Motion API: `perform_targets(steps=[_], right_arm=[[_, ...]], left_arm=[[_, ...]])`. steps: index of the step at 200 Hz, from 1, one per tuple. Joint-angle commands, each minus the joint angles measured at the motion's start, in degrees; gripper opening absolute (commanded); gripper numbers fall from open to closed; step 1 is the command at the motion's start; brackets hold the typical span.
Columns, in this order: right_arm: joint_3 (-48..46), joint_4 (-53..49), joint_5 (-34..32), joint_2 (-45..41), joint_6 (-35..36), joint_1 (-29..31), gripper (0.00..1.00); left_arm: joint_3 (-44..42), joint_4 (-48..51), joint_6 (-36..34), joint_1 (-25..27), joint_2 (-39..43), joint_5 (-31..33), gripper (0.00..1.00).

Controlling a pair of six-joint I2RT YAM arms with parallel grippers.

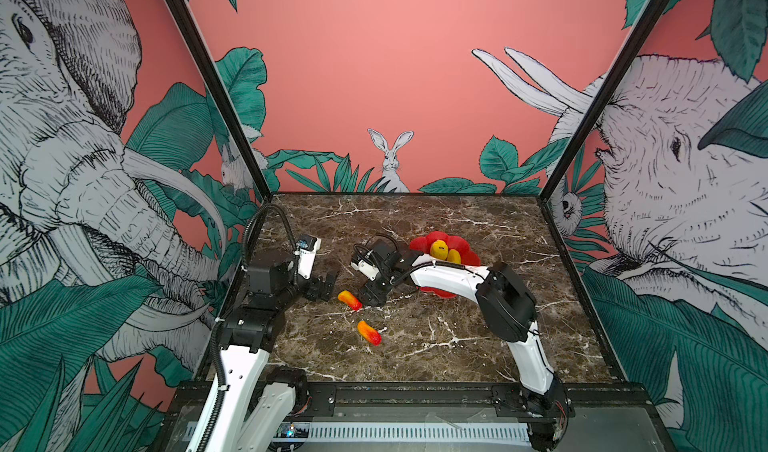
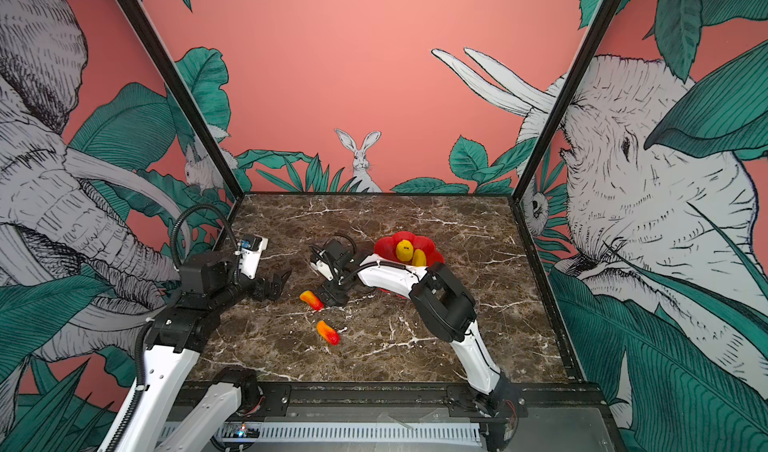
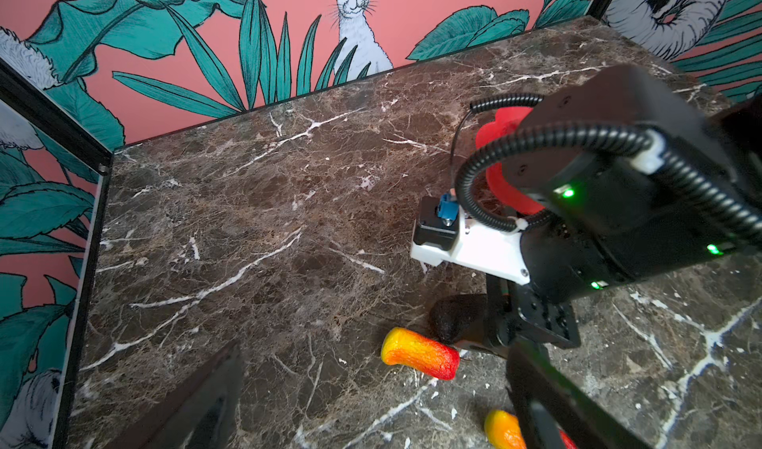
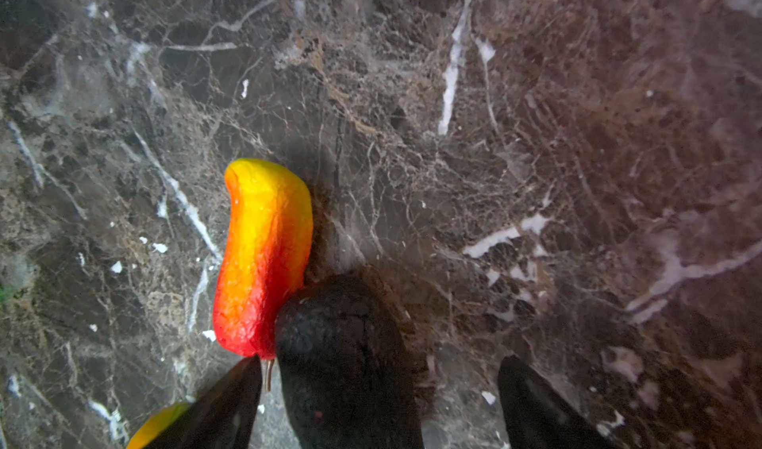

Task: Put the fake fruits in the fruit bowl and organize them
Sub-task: 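Reach the right gripper down and grasp the dark green avocado, then place the avocado in the red bowl and open the right gripper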

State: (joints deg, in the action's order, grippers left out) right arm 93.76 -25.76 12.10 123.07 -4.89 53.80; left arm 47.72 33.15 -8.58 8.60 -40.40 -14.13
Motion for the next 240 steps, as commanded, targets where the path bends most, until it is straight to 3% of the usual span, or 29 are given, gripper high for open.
perform_targets(steps=[1,21,81,129,173,211,240], right_arm=[[1.0,0.6,0.9,1.1,-1.0,0.3,0.79],[0.7,0.4,0.6,1.2,-1.0,0.3,0.63],[-0.5,-1.4,-1.8,-2.3,-0.1,-0.1,0.39],[-8.3,1.4,-6.0,-13.6,-2.8,-3.1,0.37],[-17.9,2.3,-17.9,-23.4,-9.5,-8.3,0.38],[-25.7,3.7,-23.8,-26.3,-15.1,-13.5,0.36],[-26.3,4.0,-27.4,-25.1,-15.7,-14.7,0.36]], left_arm=[[-0.7,0.8,0.2,0.0,0.6,-0.2,1.0],[-0.7,0.8,0.2,0.0,0.5,-0.2,1.0],[-0.7,0.8,0.2,0.0,0.5,-0.1,1.0],[-0.8,0.9,0.3,0.0,0.8,-0.1,1.0],[-0.7,0.9,0.3,0.0,0.9,-0.3,1.0],[-0.8,0.8,0.3,0.0,0.9,-0.4,1.0],[-0.7,0.8,0.3,0.0,0.8,-0.5,1.0]])
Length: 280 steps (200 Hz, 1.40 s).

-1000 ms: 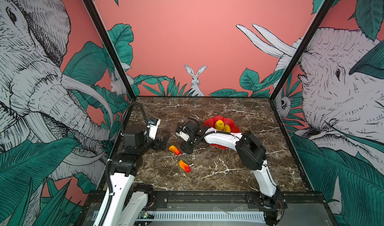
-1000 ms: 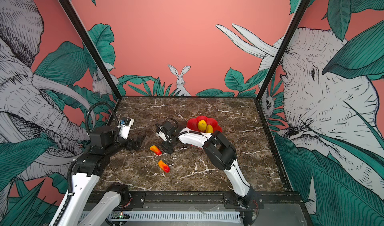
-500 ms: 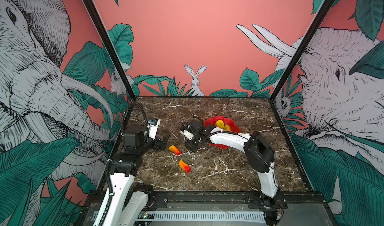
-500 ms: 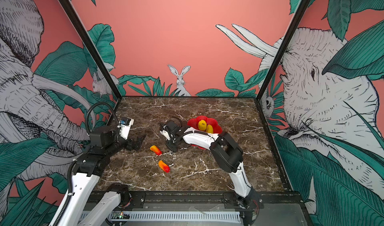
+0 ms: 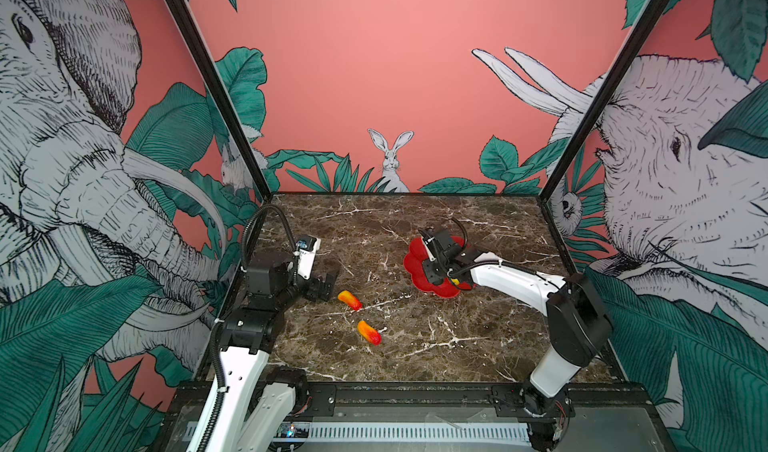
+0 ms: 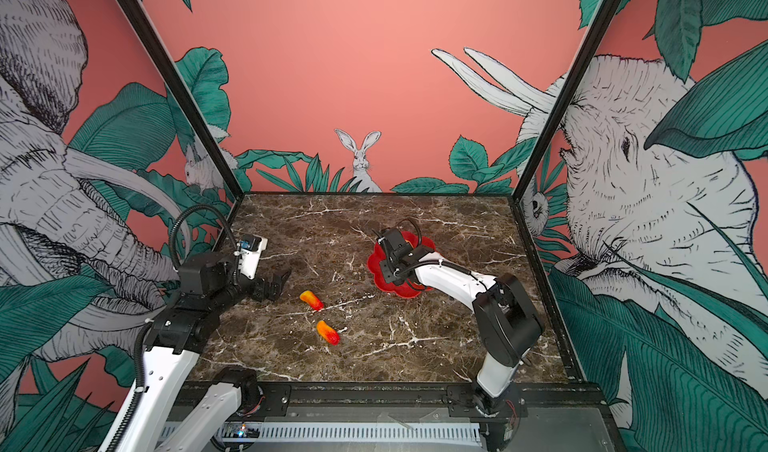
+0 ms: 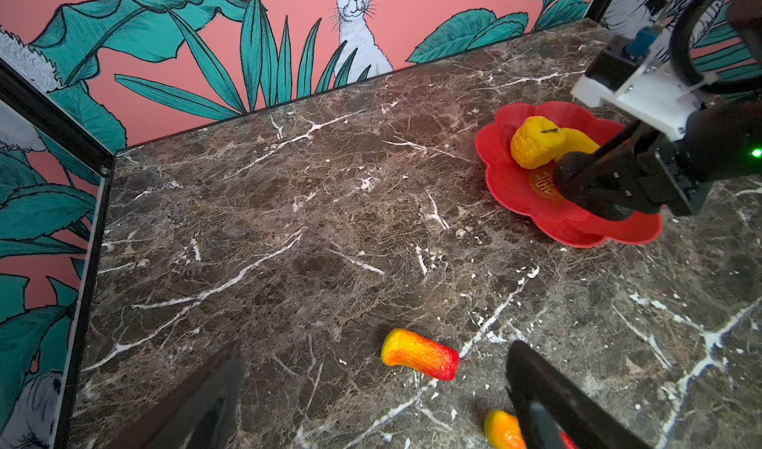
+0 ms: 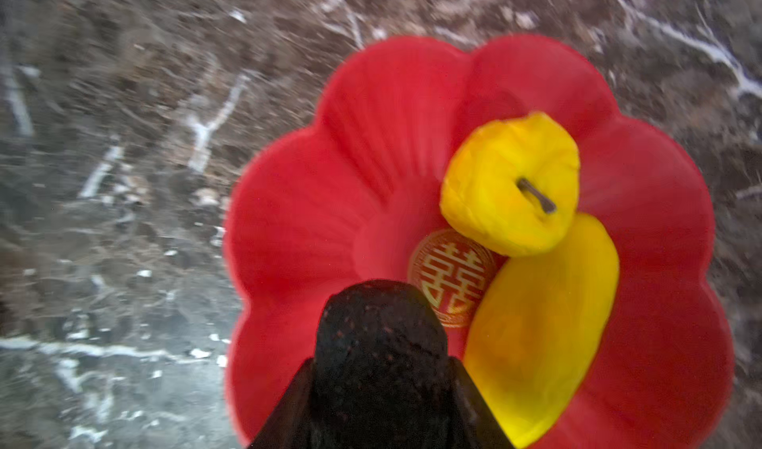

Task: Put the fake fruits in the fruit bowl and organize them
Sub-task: 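Place the avocado in the red bowl and open the right gripper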

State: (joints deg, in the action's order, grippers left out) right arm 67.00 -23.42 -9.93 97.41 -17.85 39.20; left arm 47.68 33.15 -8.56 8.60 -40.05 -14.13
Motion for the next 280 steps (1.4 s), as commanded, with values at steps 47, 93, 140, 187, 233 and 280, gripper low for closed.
perform_targets(steps=[47,93,140,187,233,280], right_arm=[[2.5,1.8,-8.2,5.7,-2.0,-0.6,0.36],[4.0,1.5,-10.7,8.7,-1.3,-0.7,0.36],[4.0,1.0,-12.3,10.1,-0.6,-0.7,0.4],[4.0,0.7,-12.0,10.1,-0.2,-0.7,0.59],[4.2,-0.2,-11.7,7.1,0.6,-0.7,0.66],[3.6,1.5,-3.8,1.0,2.4,0.9,0.78]], left_arm=[[-0.7,0.7,0.3,0.0,0.3,-0.4,1.0],[-0.7,0.8,0.2,0.0,0.1,-0.4,1.0],[-0.6,0.7,0.3,0.0,0.1,-0.4,1.0],[-0.6,0.8,0.3,0.0,0.1,-0.4,1.0],[-0.7,0.9,0.3,0.1,0.3,-0.2,1.0],[-0.7,0.9,0.4,0.0,0.3,0.1,1.0]])
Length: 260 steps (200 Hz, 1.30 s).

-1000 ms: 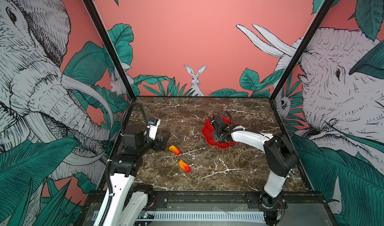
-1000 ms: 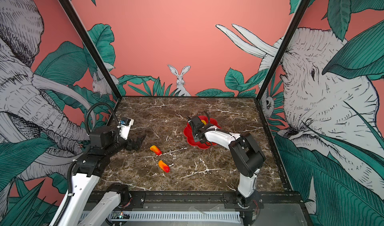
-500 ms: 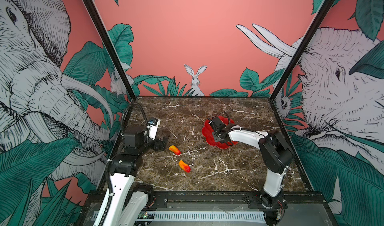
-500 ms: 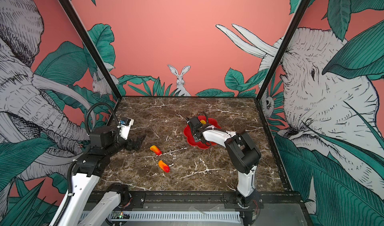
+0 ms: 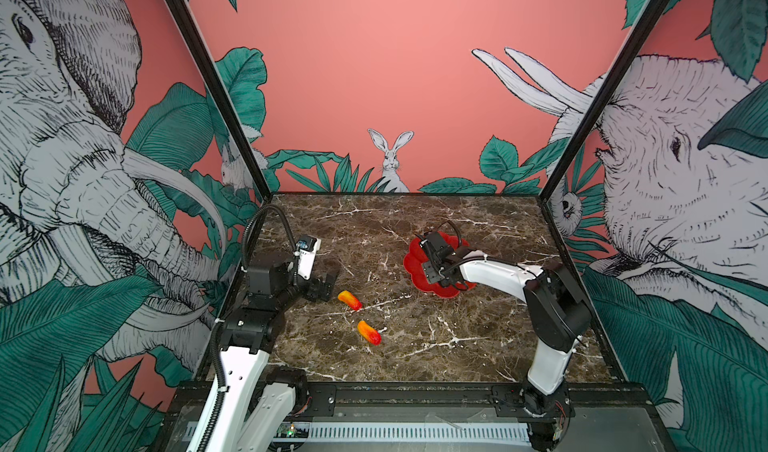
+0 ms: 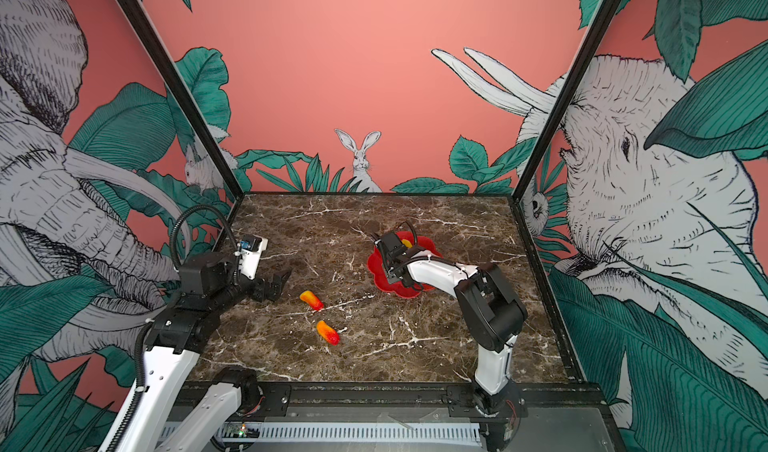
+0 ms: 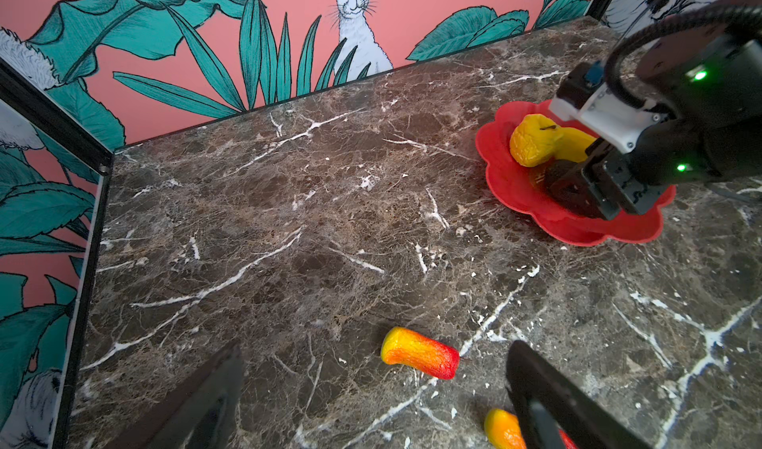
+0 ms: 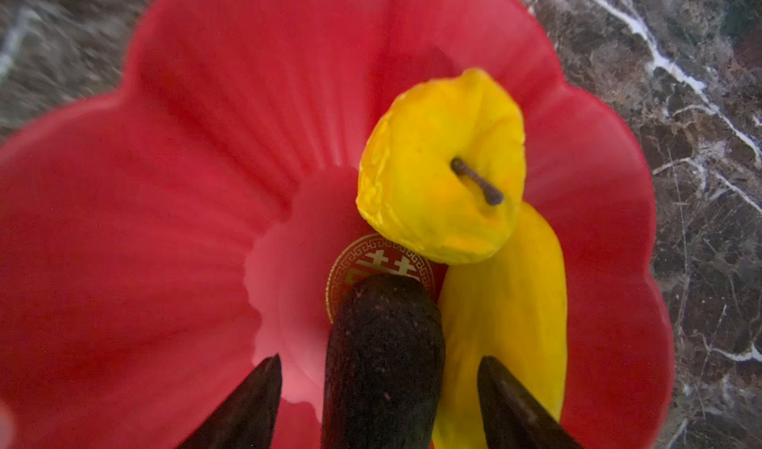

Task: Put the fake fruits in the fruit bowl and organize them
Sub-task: 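Place the avocado in the red bowl and open the right gripper, then move the right gripper to the red-yellow fruit and grasp it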

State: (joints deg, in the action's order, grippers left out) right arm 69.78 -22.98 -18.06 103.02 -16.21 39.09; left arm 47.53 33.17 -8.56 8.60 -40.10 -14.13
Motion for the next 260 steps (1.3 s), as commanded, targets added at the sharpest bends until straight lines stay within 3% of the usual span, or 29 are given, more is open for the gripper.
perform_targets(steps=[1,40,89,171,213,260], right_arm=[[0.8,1.1,4.4,-4.7,0.7,1.0,0.78],[2.2,2.7,10.3,-6.0,2.0,4.5,0.87],[9.2,4.9,18.1,0.2,5.6,13.6,0.99],[22.9,6.5,26.8,16.5,6.1,21.0,0.99],[25.8,6.5,27.7,21.9,3.4,21.0,0.83],[26.3,6.5,28.1,23.9,2.6,21.0,0.7]], left_arm=[[-0.5,0.9,0.4,0.0,0.3,0.1,1.0],[-0.6,0.9,0.4,0.0,0.2,0.1,1.0],[-0.6,0.9,0.3,0.1,0.2,0.2,1.0],[-0.6,0.9,0.4,0.0,0.6,0.4,1.0],[-0.6,0.8,0.4,0.0,0.6,0.2,1.0],[-0.6,0.8,0.4,0.0,0.7,0.2,1.0]])
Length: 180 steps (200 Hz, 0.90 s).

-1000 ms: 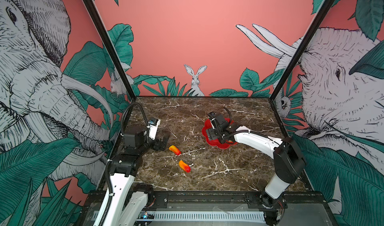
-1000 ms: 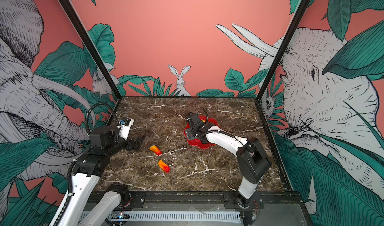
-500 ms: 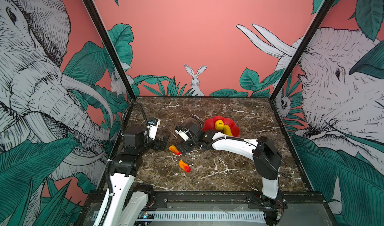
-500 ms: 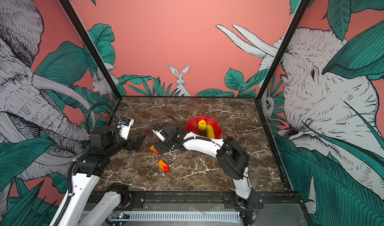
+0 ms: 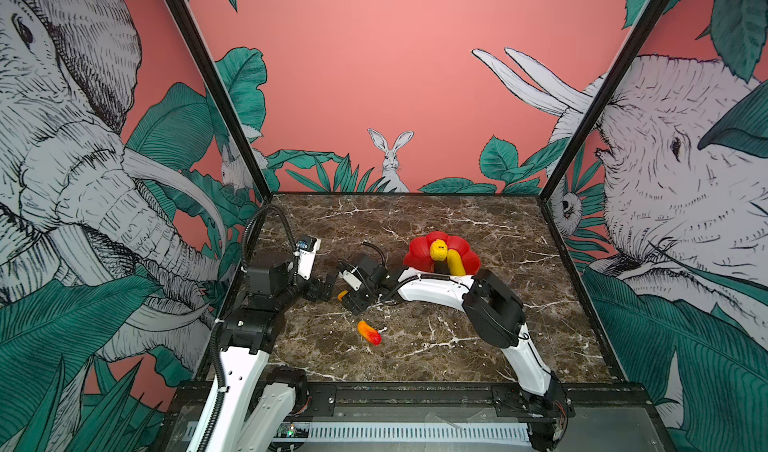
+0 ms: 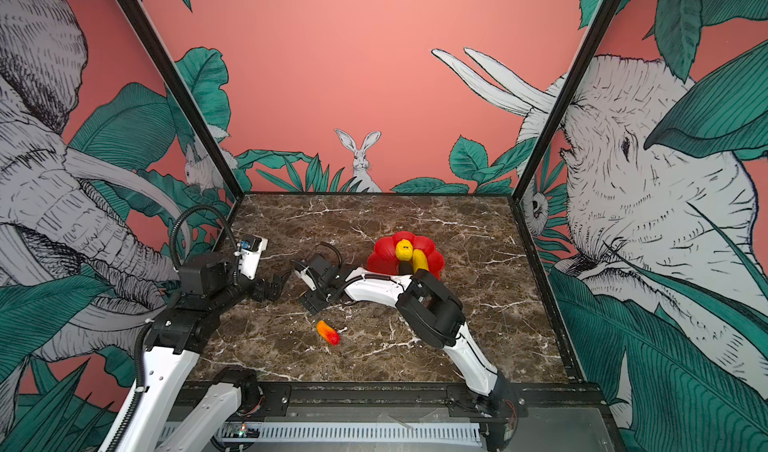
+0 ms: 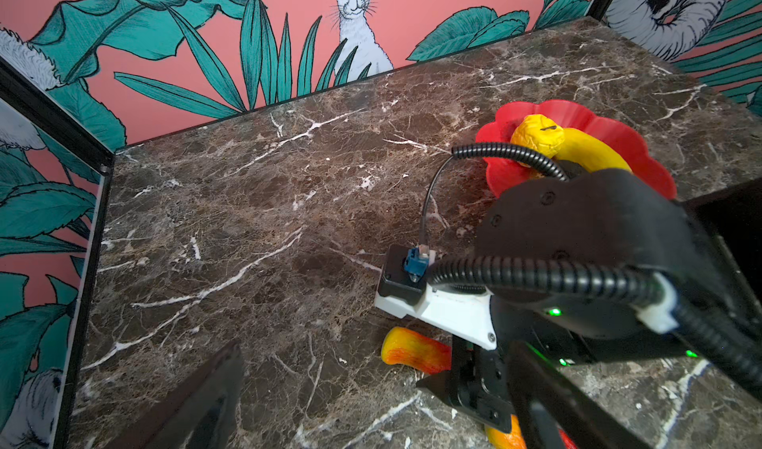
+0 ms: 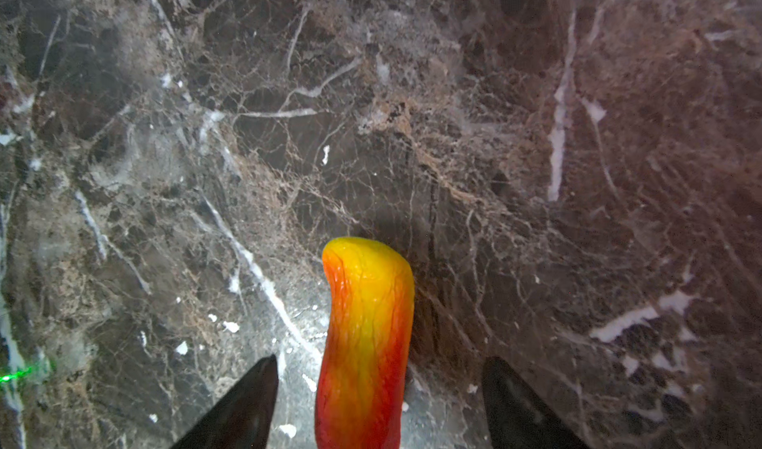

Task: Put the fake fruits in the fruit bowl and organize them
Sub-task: 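Move the right gripper to the red-yellow fruit and grasp it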

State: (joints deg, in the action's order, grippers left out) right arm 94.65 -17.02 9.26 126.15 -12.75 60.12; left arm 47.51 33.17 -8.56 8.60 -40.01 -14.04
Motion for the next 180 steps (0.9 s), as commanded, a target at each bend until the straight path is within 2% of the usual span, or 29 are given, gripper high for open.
perform_targets(steps=[1,25,43,109,137,180], right_arm=[[1.4,0.6,0.8,0.8,-0.9,0.0,0.7],[1.4,0.5,0.7,1.6,-0.7,0.0,0.66],[1.4,-0.4,-0.2,2.3,-0.1,0.0,0.59],[-0.2,-0.8,-1.2,-1.0,1.0,-0.5,0.4],[-3.3,-0.2,-3.4,-6.4,0.7,-1.8,0.37],[-12.6,2.0,-12.1,-18.5,-1.9,-5.8,0.32]], left_arm=[[-0.6,0.8,0.4,0.1,0.6,0.1,1.0],[-0.6,0.8,0.4,0.0,0.5,0.1,1.0],[-0.5,0.8,0.4,0.0,0.5,0.1,1.0],[-0.5,0.7,0.4,0.0,0.4,0.1,1.0],[-0.6,0.8,0.4,0.0,0.5,0.1,1.0],[-0.5,0.8,0.4,0.0,0.5,0.0,1.0]])
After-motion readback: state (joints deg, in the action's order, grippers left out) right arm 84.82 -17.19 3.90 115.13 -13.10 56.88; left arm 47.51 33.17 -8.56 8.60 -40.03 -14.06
